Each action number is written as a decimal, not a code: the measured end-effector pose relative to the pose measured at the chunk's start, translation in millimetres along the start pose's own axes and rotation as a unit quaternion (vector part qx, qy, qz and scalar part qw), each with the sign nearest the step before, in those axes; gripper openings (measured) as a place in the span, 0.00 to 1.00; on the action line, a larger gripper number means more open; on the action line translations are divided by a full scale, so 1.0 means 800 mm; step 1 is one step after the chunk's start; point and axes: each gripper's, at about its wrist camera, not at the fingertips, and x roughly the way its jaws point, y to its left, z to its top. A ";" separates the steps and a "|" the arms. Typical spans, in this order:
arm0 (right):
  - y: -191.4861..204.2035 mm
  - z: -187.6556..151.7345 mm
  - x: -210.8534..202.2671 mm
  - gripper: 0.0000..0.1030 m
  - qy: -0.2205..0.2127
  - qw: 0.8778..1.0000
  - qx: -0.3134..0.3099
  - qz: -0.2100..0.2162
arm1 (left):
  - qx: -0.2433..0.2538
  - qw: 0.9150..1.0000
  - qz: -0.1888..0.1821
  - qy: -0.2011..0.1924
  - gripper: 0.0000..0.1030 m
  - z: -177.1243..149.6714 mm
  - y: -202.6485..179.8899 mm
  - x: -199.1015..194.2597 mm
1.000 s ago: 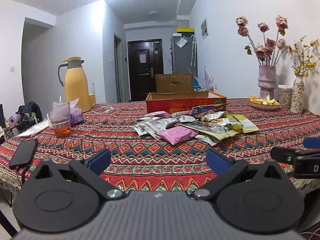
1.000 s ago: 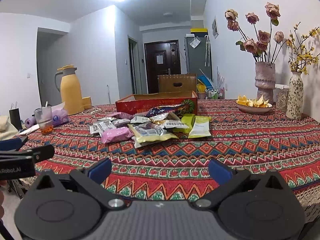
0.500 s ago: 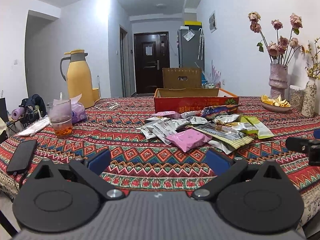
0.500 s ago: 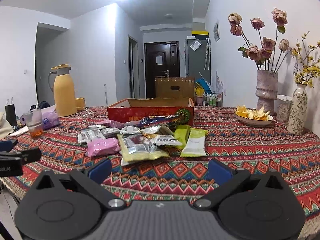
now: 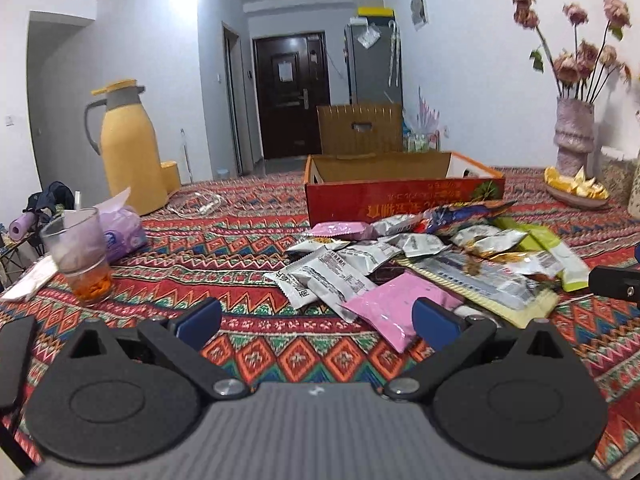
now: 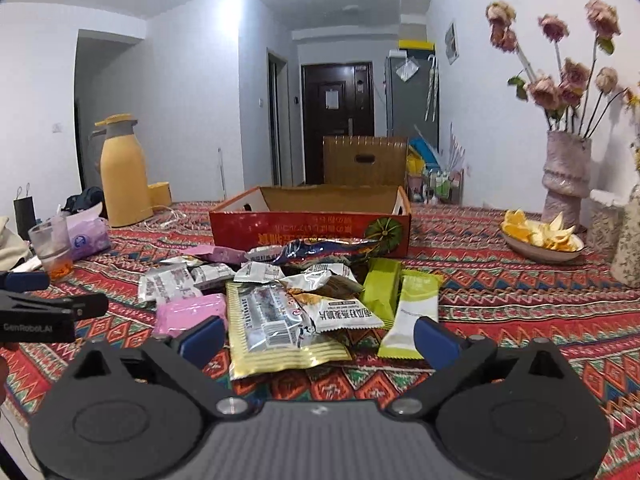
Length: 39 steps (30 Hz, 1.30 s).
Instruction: Organize snacks
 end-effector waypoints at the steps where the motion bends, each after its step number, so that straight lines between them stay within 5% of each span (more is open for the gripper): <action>1: -0.001 0.003 0.010 0.93 0.006 1.000 0.000 0.001 | 0.001 1.000 -0.004 0.011 1.00 0.003 0.001 0.011; 5: -0.013 0.020 0.050 0.92 0.027 1.000 0.004 0.011 | -0.009 0.999 -0.018 0.045 1.00 0.016 0.007 0.058; 12: -0.020 0.048 0.117 0.87 0.041 0.999 -0.003 0.020 | -0.028 0.998 0.009 0.061 1.00 0.050 0.028 0.130; 17: -0.018 0.061 0.168 0.79 0.064 0.997 -0.019 0.031 | -0.045 0.996 -0.046 0.068 0.99 0.052 0.024 0.140; 20: -0.016 0.059 0.188 0.78 0.085 0.995 -0.027 0.048 | -0.003 0.997 -0.045 0.063 0.92 0.048 0.004 0.147; 26: -0.029 0.039 0.178 0.79 0.095 0.994 0.005 0.052 | -0.027 0.993 -0.056 0.104 0.89 0.043 -0.003 0.162; 28: -0.036 0.034 0.173 0.73 0.101 0.993 0.023 0.058 | -0.018 0.994 -0.050 0.099 0.89 0.045 -0.010 0.168; 30: -0.040 0.030 0.170 0.56 0.107 0.992 0.032 0.066 | -0.025 0.993 -0.044 0.105 0.89 0.048 -0.011 0.184; 34: -0.044 0.026 0.168 0.50 0.110 0.990 0.043 0.081 | -0.028 0.992 -0.024 0.118 0.88 0.046 -0.014 0.201; 37: -0.046 0.025 0.164 0.45 0.108 0.989 0.048 0.089 | -0.004 0.995 -0.001 0.102 0.71 0.038 -0.019 0.195; 39: -0.045 0.025 0.159 0.41 0.102 0.990 0.043 0.092 | 0.010 0.996 0.015 0.089 0.49 0.033 -0.020 0.187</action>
